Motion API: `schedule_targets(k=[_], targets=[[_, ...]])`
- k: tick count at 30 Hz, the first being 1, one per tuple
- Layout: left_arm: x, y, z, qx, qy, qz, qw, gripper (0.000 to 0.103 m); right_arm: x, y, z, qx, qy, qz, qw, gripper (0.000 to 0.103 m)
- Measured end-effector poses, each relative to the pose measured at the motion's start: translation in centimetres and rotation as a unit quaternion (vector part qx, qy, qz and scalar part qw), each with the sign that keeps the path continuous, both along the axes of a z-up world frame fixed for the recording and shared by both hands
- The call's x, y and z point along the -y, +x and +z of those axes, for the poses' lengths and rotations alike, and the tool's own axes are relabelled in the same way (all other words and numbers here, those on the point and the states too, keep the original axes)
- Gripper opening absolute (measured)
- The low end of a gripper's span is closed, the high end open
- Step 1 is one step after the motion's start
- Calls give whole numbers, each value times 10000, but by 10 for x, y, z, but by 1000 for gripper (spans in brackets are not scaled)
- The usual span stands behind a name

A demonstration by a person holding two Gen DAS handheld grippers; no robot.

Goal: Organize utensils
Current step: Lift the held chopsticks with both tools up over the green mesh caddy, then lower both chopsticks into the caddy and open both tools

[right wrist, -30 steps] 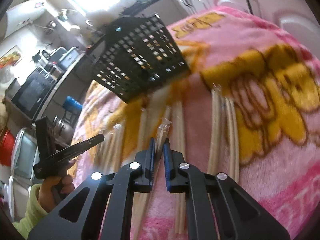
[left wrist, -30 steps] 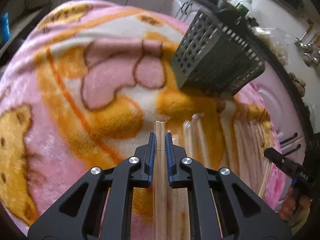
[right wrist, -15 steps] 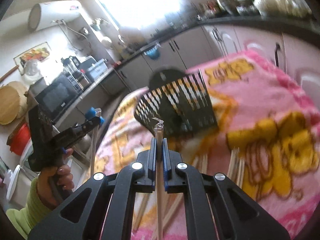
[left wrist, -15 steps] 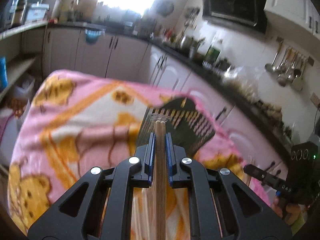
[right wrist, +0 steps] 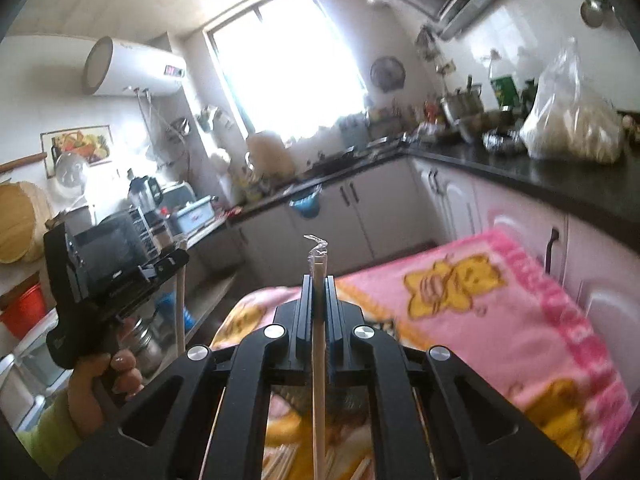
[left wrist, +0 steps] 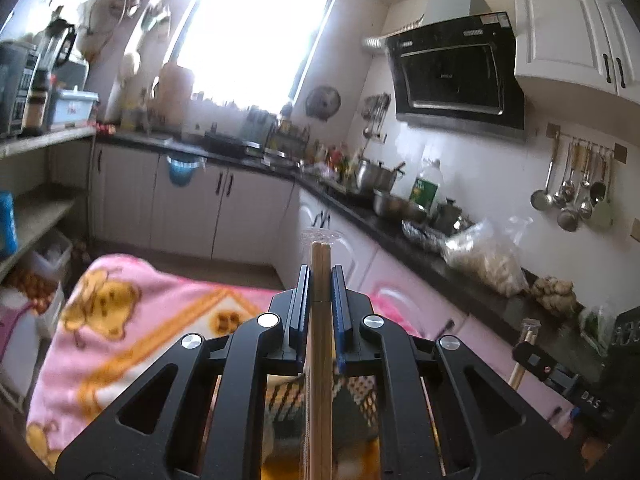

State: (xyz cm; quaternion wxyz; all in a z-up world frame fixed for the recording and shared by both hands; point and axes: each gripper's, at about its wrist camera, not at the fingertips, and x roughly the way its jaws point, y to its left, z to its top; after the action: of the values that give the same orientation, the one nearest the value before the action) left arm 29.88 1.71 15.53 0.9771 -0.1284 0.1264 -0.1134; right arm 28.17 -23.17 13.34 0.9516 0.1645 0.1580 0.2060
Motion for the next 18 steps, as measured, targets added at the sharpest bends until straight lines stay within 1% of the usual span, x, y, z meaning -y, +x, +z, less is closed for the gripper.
schedule_targets(k=[4,8,13,18], targets=[[10,11,9,350,77,124,9993,5,3,15,6,259,-110,-190,9994,6],[18,23,7,492,59,190,9986,5,1,30,11,499,-228,-325,9980,6],[24,40,-6,671,93,317,9972,5,-3,47,14,755,-296,-474,9956,6],[28,57,-24,714,156,370,9966,5,-5,63,11,978,-365,-709,9920,6]])
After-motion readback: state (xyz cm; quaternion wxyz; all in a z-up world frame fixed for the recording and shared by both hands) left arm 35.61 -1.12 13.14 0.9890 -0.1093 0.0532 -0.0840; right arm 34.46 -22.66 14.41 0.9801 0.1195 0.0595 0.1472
